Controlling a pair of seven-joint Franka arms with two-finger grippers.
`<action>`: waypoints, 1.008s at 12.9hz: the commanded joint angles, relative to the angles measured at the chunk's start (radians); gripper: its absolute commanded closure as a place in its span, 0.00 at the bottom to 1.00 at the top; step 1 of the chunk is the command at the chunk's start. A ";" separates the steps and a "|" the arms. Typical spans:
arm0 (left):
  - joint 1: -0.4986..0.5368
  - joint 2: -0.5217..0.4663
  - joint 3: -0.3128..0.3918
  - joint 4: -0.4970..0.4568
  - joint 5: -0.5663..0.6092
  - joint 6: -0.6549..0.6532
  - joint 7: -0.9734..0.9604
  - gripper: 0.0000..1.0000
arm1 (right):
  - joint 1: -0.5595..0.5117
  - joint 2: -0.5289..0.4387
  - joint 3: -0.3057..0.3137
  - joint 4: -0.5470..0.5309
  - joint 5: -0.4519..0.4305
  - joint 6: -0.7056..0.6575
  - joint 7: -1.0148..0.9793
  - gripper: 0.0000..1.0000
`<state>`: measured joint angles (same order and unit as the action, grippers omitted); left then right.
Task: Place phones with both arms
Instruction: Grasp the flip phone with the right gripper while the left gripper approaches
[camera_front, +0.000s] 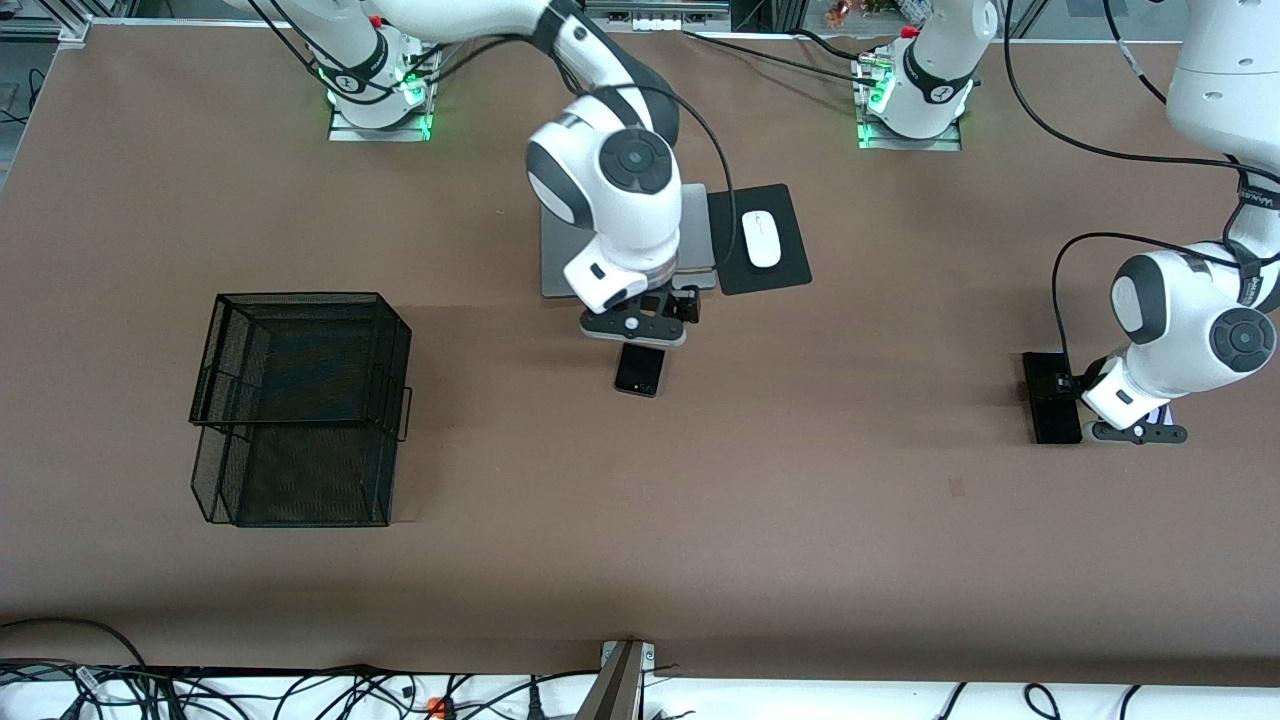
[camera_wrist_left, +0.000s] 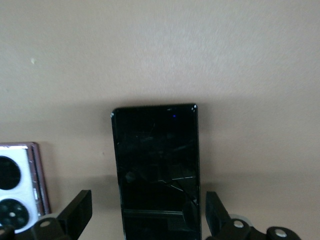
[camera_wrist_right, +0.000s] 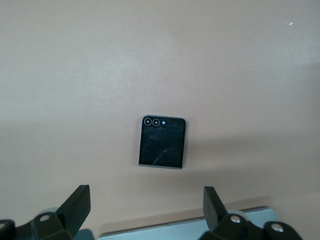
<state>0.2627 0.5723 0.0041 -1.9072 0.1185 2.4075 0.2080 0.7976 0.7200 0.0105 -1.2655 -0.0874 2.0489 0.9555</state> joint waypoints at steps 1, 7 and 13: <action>0.022 0.017 -0.018 -0.009 -0.005 0.016 0.011 0.00 | 0.015 0.070 -0.012 0.035 -0.046 0.046 0.023 0.00; 0.027 0.044 -0.018 -0.009 -0.075 0.013 0.013 0.00 | 0.014 0.166 -0.037 -0.009 -0.054 0.221 0.022 0.00; 0.020 0.043 -0.018 0.002 -0.077 0.001 0.005 0.66 | 0.014 0.228 -0.043 -0.022 -0.054 0.300 0.022 0.00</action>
<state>0.2767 0.6116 -0.0027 -1.9103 0.0606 2.4088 0.2057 0.8036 0.9457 -0.0258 -1.2811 -0.1232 2.3323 0.9614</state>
